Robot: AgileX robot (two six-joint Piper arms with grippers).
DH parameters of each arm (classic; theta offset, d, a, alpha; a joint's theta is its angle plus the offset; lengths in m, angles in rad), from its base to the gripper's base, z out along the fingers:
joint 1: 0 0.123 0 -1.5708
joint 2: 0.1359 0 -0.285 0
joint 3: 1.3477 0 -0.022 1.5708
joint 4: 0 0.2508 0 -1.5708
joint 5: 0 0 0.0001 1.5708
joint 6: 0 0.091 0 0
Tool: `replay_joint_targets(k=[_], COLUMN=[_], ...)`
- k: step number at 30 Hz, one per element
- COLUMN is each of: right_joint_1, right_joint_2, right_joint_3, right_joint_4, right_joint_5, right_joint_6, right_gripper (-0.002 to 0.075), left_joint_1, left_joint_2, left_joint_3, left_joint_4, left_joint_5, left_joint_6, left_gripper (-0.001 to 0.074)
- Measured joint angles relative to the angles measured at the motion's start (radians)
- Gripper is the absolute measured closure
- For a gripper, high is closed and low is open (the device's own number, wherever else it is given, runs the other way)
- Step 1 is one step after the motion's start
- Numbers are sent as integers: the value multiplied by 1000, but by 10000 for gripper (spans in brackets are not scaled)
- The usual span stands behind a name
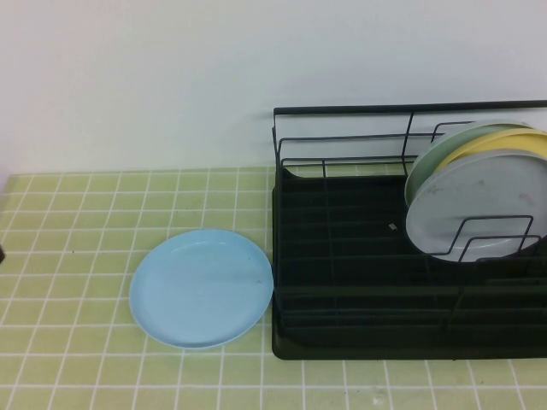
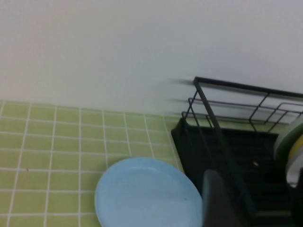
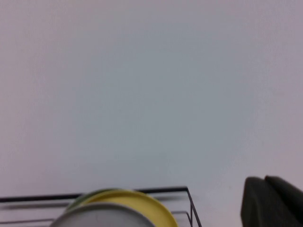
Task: Place plate on rack
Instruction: 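Reach toward the blue plate on the table and position the gripper at its edge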
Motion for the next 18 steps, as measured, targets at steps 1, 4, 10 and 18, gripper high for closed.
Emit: replay_joint_targets(k=[1, 4, 10, 18], right_joint_1=[0, 0, 0, 0], right_joint_2=[0, 8, 41, 81], right_joint_3=[-23, -71, -76, -76], right_joint_4=[-4, -4, 50, 409], right_joint_5=[69, 227, 436, 543], right_joint_6=[6, 9, -47, -492], right_gripper=[727, 727, 727, 727], left_joint_1=[0, 0, 0, 0], left_joint_2=[25, 112, 302, 570], left_joint_3=[-17, -51, -82, -178], left_joint_4=[0, 0, 8, 2], left_joint_5=[17, 55, 72, 75], left_joint_6=[0, 8, 64, 154], left_gripper=[367, 367, 367, 367])
